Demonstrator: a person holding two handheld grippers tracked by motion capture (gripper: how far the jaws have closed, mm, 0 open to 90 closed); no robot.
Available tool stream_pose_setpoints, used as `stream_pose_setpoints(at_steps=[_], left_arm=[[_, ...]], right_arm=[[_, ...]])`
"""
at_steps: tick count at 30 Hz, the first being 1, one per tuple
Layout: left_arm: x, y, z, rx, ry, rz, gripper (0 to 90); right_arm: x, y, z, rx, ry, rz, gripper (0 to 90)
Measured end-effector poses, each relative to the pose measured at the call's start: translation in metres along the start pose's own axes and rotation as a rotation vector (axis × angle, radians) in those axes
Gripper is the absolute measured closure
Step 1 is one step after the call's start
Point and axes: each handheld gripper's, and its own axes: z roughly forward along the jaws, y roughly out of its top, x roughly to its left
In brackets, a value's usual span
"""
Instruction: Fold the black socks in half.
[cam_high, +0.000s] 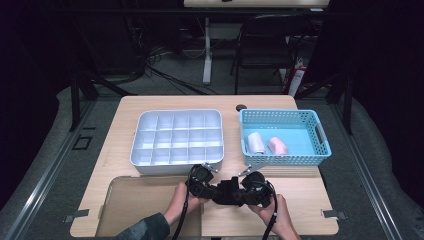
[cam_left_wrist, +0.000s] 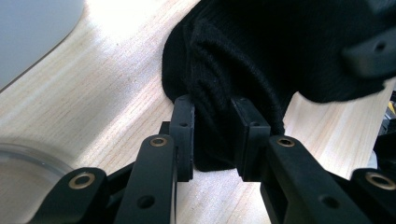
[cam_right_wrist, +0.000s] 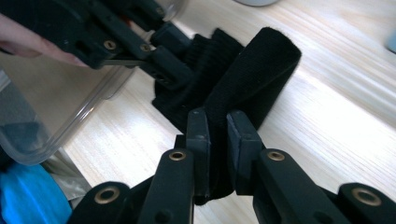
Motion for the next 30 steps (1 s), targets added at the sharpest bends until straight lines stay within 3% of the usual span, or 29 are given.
stream_pose_setpoints(at_steps=[13,19,25,30], left_arm=[[0.002,0.002,0.000,0.003,0.001,0.006,72.9],[0.002,0.002,0.000,0.007,0.001,0.004,71.3],[0.008,0.003,-0.008,0.004,-0.001,-0.020,61.2],[0.010,0.007,-0.027,-0.073,0.033,-0.048,49.6]], right_arm=[[0.014,0.007,0.016,0.019,-0.018,-0.066,81.0],[0.015,0.005,0.023,0.021,-0.008,-0.060,80.7],[0.014,0.004,0.026,0.022,-0.005,-0.062,80.7],[0.015,0.004,0.027,0.019,-0.013,-0.062,80.7]])
